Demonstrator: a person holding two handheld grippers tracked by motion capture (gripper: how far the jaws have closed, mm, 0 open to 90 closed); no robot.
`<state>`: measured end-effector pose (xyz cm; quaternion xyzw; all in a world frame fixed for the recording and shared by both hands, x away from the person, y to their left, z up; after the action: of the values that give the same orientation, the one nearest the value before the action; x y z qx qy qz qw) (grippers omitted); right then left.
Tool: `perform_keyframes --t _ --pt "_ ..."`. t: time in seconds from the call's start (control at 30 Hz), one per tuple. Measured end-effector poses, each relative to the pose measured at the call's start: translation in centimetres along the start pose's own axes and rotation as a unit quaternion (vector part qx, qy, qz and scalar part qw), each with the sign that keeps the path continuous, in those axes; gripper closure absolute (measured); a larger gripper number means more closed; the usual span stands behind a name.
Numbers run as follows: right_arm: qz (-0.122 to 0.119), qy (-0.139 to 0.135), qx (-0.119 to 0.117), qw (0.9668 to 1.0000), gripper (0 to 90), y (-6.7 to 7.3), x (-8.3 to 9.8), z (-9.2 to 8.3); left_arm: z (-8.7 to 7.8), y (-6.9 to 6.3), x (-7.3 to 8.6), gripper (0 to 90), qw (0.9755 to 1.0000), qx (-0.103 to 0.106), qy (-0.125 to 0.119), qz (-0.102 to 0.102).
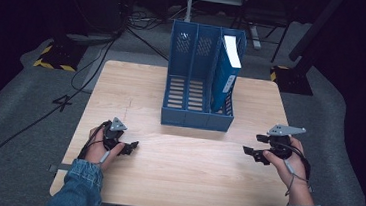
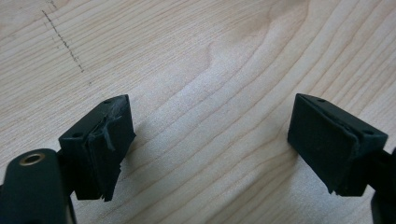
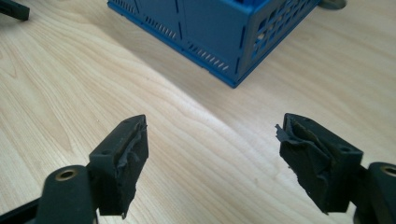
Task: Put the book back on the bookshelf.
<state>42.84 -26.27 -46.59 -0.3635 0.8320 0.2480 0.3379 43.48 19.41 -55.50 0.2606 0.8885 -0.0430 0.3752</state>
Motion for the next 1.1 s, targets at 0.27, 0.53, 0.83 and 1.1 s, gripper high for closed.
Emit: perform_keyframes --t 0.27,0.53,0.83,1.1 --pt "0.004 0.027 0.005 0.9996 25.8 -1.0 3.6 3.2 0.0 0.0 0.0 14.6 1.0000 -0.001 0.001 0.001" --pt "-0.013 0.020 0.002 0.9997 21.1 -1.3 4.9 5.2 0.0 0.0 0.0 14.6 1.0000 -0.001 0.001 0.001" --pt "-0.019 0.014 0.007 0.9997 18.7 -1.4 5.4 6.5 0.0 0.0 0.0 14.5 1.0000 0.000 0.002 0.002" --pt "-0.020 0.016 0.009 0.9996 9.9 -1.3 5.3 7.1 0.0 0.0 0.0 14.4 1.0000 0.000 0.002 0.002"
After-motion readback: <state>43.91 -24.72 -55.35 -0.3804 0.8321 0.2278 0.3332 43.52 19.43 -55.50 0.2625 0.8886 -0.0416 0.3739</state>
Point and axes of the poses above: each handheld gripper's, and its own axes: z roughly forward along the jaws, x roughly out of its underside, y roughly to its left, the point moved 7 cm from there along z, roughly forward along the jaws, and after that the axes turned 11 degrees about -x, right-handed, at the moved point
